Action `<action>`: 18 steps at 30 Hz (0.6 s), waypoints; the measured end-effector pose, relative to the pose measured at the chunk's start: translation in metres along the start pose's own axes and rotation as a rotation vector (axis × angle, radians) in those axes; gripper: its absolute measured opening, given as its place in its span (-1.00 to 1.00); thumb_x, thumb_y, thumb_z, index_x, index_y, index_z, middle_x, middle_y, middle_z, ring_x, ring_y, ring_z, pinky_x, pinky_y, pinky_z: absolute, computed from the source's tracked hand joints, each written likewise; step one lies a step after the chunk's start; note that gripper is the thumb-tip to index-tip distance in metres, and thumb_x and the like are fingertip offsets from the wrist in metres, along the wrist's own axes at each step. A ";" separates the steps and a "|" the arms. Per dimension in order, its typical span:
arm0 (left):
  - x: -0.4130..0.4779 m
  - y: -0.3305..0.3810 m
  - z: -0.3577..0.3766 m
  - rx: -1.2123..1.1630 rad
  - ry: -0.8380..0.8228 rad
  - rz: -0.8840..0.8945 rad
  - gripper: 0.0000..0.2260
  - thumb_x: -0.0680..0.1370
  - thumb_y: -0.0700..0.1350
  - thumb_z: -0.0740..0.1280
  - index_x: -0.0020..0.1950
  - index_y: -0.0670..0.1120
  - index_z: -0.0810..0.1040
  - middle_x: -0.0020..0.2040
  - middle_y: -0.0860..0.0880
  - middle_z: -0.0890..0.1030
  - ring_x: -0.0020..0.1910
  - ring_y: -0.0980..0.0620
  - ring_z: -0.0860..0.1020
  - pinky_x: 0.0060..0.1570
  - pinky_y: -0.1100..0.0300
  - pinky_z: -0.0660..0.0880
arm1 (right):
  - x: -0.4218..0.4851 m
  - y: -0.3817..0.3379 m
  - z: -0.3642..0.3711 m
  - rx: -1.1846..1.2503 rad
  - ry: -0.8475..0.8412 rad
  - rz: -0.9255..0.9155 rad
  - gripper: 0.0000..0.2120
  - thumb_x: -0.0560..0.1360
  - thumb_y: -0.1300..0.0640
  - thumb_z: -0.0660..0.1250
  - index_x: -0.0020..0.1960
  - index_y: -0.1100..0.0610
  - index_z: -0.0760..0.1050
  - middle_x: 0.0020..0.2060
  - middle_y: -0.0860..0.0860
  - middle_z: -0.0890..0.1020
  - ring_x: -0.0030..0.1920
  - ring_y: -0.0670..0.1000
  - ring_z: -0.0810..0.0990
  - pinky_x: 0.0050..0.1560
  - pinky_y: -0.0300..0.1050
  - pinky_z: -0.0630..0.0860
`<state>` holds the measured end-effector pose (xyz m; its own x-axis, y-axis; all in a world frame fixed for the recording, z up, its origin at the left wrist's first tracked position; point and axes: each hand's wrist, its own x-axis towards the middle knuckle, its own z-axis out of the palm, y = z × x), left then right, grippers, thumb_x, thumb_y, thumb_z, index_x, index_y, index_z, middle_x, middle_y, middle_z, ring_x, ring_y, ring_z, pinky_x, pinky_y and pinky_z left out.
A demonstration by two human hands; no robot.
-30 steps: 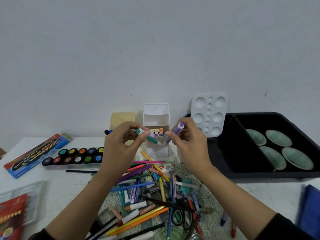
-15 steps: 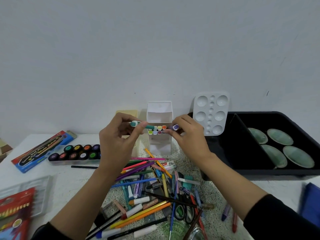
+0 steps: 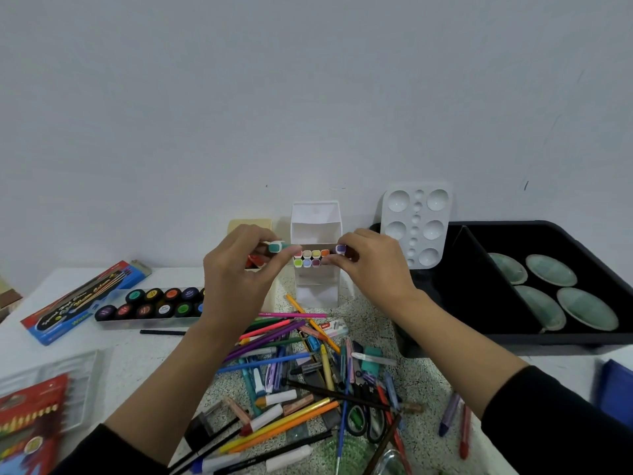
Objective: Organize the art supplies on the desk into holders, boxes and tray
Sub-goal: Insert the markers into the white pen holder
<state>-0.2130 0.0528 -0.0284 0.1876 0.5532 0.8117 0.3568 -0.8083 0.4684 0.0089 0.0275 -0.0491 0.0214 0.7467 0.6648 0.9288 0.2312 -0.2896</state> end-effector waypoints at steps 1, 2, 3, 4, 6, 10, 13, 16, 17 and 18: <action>0.001 0.000 0.001 0.012 -0.003 0.014 -0.79 0.45 -0.13 0.57 -0.10 -0.20 0.59 -0.19 -0.06 0.60 -0.25 0.06 0.55 -0.23 0.34 0.48 | 0.001 0.000 0.002 -0.013 -0.002 0.004 -0.59 0.44 -0.22 0.40 -0.21 0.15 0.57 -0.37 0.00 0.54 -0.39 0.05 0.50 -0.40 -0.09 0.39; 0.002 0.000 0.003 0.023 -0.007 0.028 -0.79 0.44 -0.14 0.58 -0.11 -0.20 0.59 -0.19 -0.06 0.59 -0.26 0.04 0.55 -0.24 0.29 0.50 | 0.002 0.001 0.004 -0.024 -0.016 0.008 -0.59 0.44 -0.23 0.40 -0.21 0.15 0.57 -0.37 0.00 0.55 -0.38 0.05 0.51 -0.40 -0.09 0.38; 0.003 -0.001 0.005 0.029 -0.014 0.040 -0.79 0.44 -0.15 0.58 -0.12 -0.19 0.58 -0.20 -0.05 0.59 -0.27 0.04 0.54 -0.26 0.25 0.50 | 0.001 0.002 0.006 -0.033 -0.037 0.013 -0.60 0.44 -0.21 0.43 -0.21 0.15 0.57 -0.36 0.00 0.56 -0.37 0.05 0.52 -0.40 -0.09 0.39; 0.003 -0.002 0.007 0.031 -0.025 0.046 -0.78 0.44 -0.15 0.59 -0.13 -0.19 0.58 -0.21 -0.04 0.57 -0.27 0.06 0.52 -0.27 0.22 0.50 | 0.001 0.002 0.008 -0.038 -0.059 0.020 -0.63 0.43 -0.18 0.47 -0.19 0.14 0.58 -0.35 0.00 0.57 -0.36 0.05 0.53 -0.39 -0.07 0.42; 0.002 -0.006 0.011 0.030 -0.058 0.032 -0.78 0.45 -0.14 0.58 -0.13 -0.19 0.57 -0.22 -0.01 0.55 -0.28 0.10 0.49 -0.28 0.21 0.50 | -0.003 0.004 0.010 -0.037 -0.076 0.020 -0.68 0.44 -0.15 0.49 -0.14 0.12 0.61 -0.29 -0.01 0.59 -0.34 0.03 0.54 -0.35 -0.02 0.49; -0.003 -0.013 0.018 0.013 -0.093 -0.027 -0.78 0.46 -0.10 0.56 -0.04 -0.16 0.59 -0.16 0.00 0.59 -0.24 0.11 0.55 -0.22 0.28 0.55 | -0.012 0.006 0.012 0.000 -0.062 -0.015 -0.78 0.50 -0.01 0.48 0.04 0.12 0.63 -0.18 -0.01 0.60 -0.32 0.02 0.56 -0.33 0.02 0.54; -0.004 -0.015 0.019 0.001 -0.097 -0.023 -0.79 0.46 -0.13 0.56 0.00 -0.18 0.64 -0.12 -0.02 0.64 -0.18 0.16 0.59 -0.12 0.41 0.53 | -0.015 0.008 0.013 -0.014 -0.038 -0.040 -0.84 0.53 0.05 0.46 0.05 0.10 0.66 -0.17 0.00 0.61 -0.30 0.04 0.58 -0.37 0.04 0.54; -0.003 -0.016 0.019 0.026 -0.099 -0.011 -0.82 0.46 -0.18 0.56 0.00 -0.20 0.66 -0.10 -0.04 0.65 -0.20 0.15 0.60 -0.10 0.41 0.54 | -0.014 0.008 0.013 -0.026 -0.020 -0.032 -0.86 0.53 0.05 0.46 -0.01 0.12 0.68 -0.19 0.00 0.60 -0.30 0.06 0.58 -0.39 0.02 0.52; -0.003 -0.016 0.019 0.028 -0.098 -0.009 -0.83 0.46 -0.19 0.56 -0.01 -0.20 0.66 -0.10 -0.04 0.64 -0.21 0.14 0.60 -0.10 0.42 0.54 | -0.014 0.008 0.013 -0.020 -0.015 -0.024 -0.86 0.53 0.04 0.46 -0.01 0.12 0.68 -0.19 -0.01 0.60 -0.28 0.05 0.58 -0.37 -0.01 0.52; -0.002 -0.015 0.019 0.026 -0.099 -0.008 -0.83 0.46 -0.19 0.56 -0.02 -0.21 0.66 -0.10 -0.04 0.64 -0.21 0.15 0.59 -0.11 0.44 0.53 | -0.013 0.007 0.013 -0.014 -0.006 -0.025 -0.86 0.53 0.04 0.46 -0.01 0.11 0.67 -0.18 -0.02 0.60 -0.25 0.03 0.58 -0.32 -0.04 0.51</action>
<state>-0.2017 0.0678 -0.0438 0.2741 0.5780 0.7686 0.3820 -0.7989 0.4645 0.0102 0.0269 -0.0686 -0.0038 0.7448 0.6673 0.9341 0.2408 -0.2635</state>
